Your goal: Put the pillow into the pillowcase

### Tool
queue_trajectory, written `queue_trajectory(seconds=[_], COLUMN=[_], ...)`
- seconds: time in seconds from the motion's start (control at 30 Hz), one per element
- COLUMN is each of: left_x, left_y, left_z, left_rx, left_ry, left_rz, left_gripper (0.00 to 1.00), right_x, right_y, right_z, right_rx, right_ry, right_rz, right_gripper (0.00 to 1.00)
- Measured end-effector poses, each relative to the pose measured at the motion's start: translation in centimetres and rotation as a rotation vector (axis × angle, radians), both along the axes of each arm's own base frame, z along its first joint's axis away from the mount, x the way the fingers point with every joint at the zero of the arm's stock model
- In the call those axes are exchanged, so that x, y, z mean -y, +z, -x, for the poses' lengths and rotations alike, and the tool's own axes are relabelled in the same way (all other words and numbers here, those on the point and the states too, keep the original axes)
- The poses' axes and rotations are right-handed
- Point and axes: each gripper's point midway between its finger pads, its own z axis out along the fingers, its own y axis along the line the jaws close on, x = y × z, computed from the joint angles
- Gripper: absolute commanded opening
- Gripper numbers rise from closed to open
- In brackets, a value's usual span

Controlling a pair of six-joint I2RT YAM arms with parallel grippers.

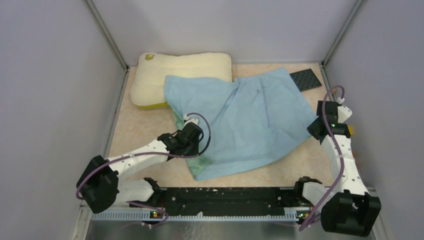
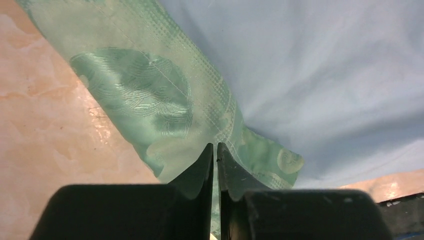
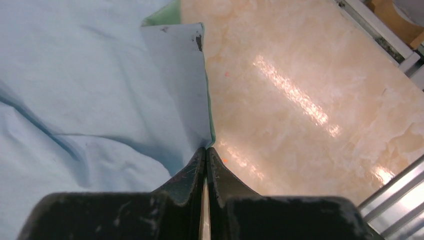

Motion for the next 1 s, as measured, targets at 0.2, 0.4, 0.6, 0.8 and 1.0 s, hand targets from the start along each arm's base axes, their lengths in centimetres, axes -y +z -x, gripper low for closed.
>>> queue_trajectory(seconds=[0.2,0.4,0.6,0.8,1.0], left_x=[-0.6,0.1,1.0,2.0,1.1], left_y=[4.5,7.1,2.8,0.0,-2.7], left_z=[-1.4,-3.4,-2.6,0.8,2.6], left_rx=[0.102,0.182,0.065,-0.006,-0.069], left_ry=[0.05,0.053,-0.001,-0.079,-0.044], left_rz=[0.013,0.016,-0.095,-0.136,-0.181], left_gripper=[0.68,0.71,0.8,0.74,0.37], right_x=[-1.4,-4.3,-8.4,-14.4,-20.1], right_y=[0.7,4.2,6.4,4.2,-1.9], right_z=[1.4,0.2,-1.5,-2.6,-2.7], right_rx=[0.022,0.078,0.114,0.058,-0.053], right_ry=[0.026,0.145,0.295,0.485,0.643], right_rz=[-0.062,-0.059,-0.044,-0.056,-0.095], right_gripper=[0.62,0.65,0.68,0.7,0.7])
